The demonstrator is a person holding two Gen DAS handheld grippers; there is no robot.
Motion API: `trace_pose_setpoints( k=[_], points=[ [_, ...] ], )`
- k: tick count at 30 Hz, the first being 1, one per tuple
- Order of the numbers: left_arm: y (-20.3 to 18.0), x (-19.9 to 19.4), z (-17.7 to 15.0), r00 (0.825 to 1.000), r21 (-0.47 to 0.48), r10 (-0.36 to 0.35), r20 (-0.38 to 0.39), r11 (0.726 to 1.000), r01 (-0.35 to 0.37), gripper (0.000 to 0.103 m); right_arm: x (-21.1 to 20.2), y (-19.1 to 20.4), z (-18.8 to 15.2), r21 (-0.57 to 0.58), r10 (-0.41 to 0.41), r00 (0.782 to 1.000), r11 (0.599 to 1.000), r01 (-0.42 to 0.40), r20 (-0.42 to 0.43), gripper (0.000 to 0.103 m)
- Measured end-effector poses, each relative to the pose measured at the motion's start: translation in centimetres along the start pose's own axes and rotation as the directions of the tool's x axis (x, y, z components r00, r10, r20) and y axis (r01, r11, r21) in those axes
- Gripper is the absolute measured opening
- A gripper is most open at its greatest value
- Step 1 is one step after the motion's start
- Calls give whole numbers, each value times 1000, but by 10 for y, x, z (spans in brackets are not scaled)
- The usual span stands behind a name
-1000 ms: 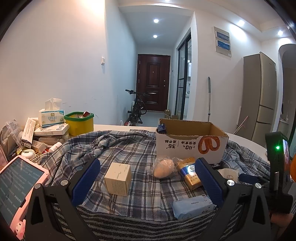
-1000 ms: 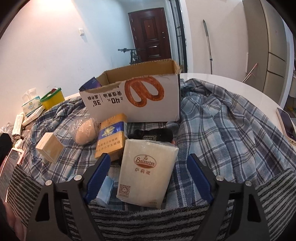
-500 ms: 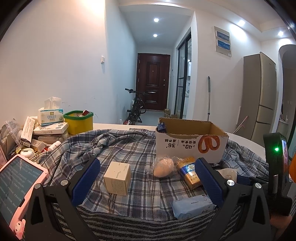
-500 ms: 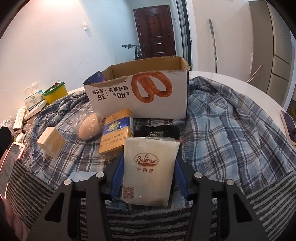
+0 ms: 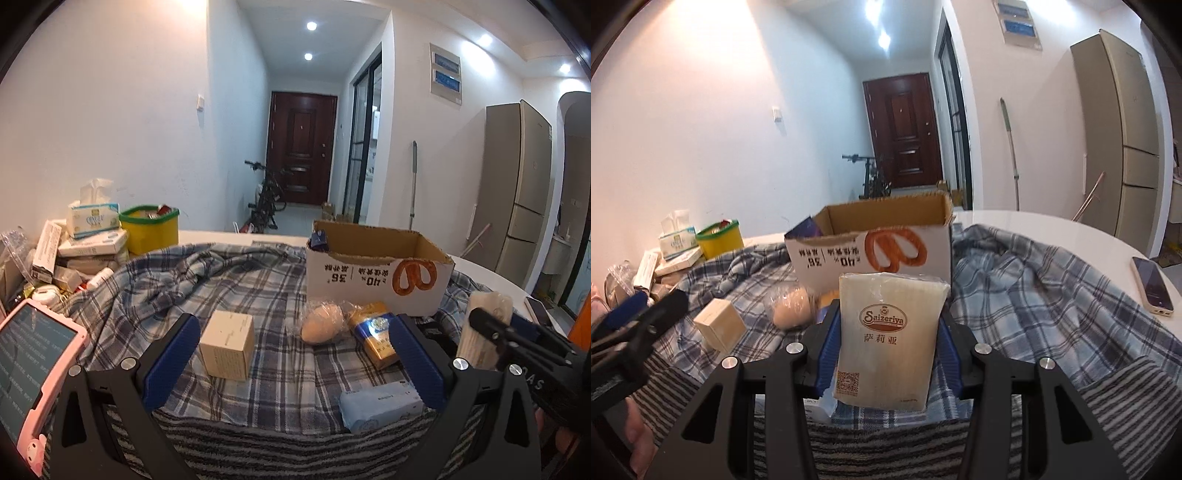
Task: Organize objects
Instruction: 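Grasp the light blue Babycare wipes pack with the left gripper while the right gripper holds the napkin pack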
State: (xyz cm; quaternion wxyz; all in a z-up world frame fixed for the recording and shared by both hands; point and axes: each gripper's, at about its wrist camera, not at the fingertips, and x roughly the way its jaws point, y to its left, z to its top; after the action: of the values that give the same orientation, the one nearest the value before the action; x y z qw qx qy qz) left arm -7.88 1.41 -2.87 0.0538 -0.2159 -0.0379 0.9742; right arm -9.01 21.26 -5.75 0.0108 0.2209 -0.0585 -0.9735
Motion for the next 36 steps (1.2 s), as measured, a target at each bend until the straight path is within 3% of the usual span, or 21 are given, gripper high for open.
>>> trace_pose_setpoints(
  k=[5, 10, 17, 24, 29, 32, 36],
  points=[
    [-2, -6, 2, 996, -31, -59, -64, 998, 57, 103, -38, -17, 10, -13, -56, 992, 998, 57, 112, 46],
    [-19, -7, 2, 990, -28, -93, -108, 996, 90, 103, -56, -23, 15, -47, -168, 957, 982, 184, 236, 46],
    [-42, 13, -10, 975, 2, -81, -206, 997, 83, 103, -41, -25, 11, -63, -129, 971, 987, 145, 201, 46],
    [-55, 33, -19, 959, 48, -62, -277, 996, 78, 103, -40, -6, 4, -175, -120, 972, 972, 156, 203, 47],
    [-66, 55, -28, 923, 100, -36, -384, 992, 80, 103, -38, -23, 6, -108, -91, 981, 988, 110, 172, 47],
    [-68, 68, -33, 889, 81, -68, -453, 990, 117, 103, -37, -32, 6, -64, -73, 985, 994, 84, 157, 47],
    [-71, 75, -33, 868, 68, -95, -488, 987, 146, 103, -35, -34, 6, -57, -66, 987, 996, 74, 143, 47]
  ],
)
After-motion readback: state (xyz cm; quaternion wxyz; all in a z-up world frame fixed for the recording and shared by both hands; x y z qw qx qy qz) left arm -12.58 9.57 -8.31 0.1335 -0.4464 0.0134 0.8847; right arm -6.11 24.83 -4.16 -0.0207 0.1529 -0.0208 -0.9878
